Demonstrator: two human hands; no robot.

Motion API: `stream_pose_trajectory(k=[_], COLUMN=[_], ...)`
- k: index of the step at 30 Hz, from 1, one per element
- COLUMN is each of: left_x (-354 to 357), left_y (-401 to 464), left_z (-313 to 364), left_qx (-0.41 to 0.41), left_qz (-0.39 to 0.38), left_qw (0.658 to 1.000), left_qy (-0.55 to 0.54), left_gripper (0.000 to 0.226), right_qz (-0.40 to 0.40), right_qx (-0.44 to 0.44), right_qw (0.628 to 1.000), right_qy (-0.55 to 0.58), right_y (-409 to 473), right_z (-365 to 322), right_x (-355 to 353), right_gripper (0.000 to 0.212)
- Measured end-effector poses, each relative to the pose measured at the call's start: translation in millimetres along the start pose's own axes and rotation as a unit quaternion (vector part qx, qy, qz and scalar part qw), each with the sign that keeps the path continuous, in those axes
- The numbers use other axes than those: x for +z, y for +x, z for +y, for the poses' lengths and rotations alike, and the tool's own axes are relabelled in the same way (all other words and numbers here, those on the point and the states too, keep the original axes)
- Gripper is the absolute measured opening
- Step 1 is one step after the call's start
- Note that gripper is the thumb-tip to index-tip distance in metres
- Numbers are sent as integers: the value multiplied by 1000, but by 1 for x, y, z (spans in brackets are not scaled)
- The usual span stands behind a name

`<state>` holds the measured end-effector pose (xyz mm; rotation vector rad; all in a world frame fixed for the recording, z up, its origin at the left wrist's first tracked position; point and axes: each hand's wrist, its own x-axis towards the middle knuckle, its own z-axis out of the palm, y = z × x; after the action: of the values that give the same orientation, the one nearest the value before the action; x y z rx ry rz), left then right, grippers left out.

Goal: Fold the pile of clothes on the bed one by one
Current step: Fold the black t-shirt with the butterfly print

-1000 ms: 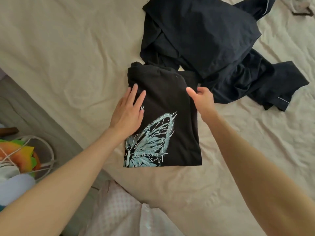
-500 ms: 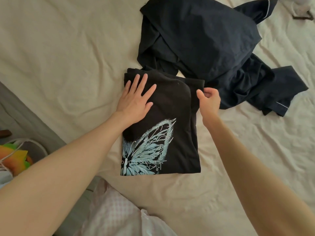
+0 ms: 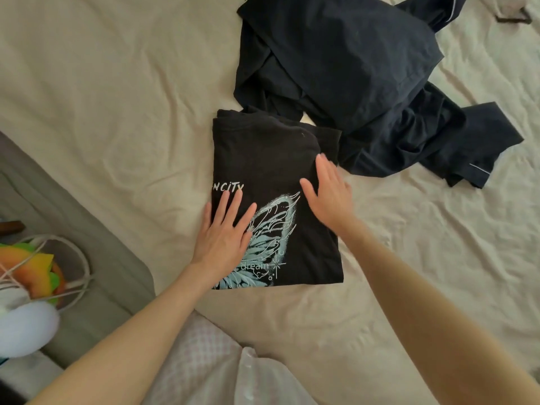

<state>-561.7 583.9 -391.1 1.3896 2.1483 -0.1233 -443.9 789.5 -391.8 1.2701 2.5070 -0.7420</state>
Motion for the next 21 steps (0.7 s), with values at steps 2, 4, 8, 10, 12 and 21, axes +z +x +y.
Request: stream_pose_trajectory(k=[2,4,8,10,12,21], left_x=[-1,-2,-5,-4,0,18], left_y=[0,-2,-11,-21,-34,-65], left_z=[1,1,-1,-1,2,8], left_qx=[2,-2,-12,-17,-33,-367], left_qz=[-1,-8,-21,-16,31,-17], left_qw=[1000,1000,999,999,991,717], left_qy=[2,-4,-25,-45,-123,-592], left_gripper=[55,55,54,56,60,15], right_qz=[-32,-52,-28,-22,-10,-29], right_qx=[6,12,27,40,80,421], right_qw=[999,996,998,999,992,733], right_qy=[-41,-70,-56,4,98,534], right_y=[22,32,18,-5,-39,-135], right_z=[5,6,4,5,9,28], right_x=[-8,-13,-11,-5,6,35], right_gripper=[66,65,63,61,60,28])
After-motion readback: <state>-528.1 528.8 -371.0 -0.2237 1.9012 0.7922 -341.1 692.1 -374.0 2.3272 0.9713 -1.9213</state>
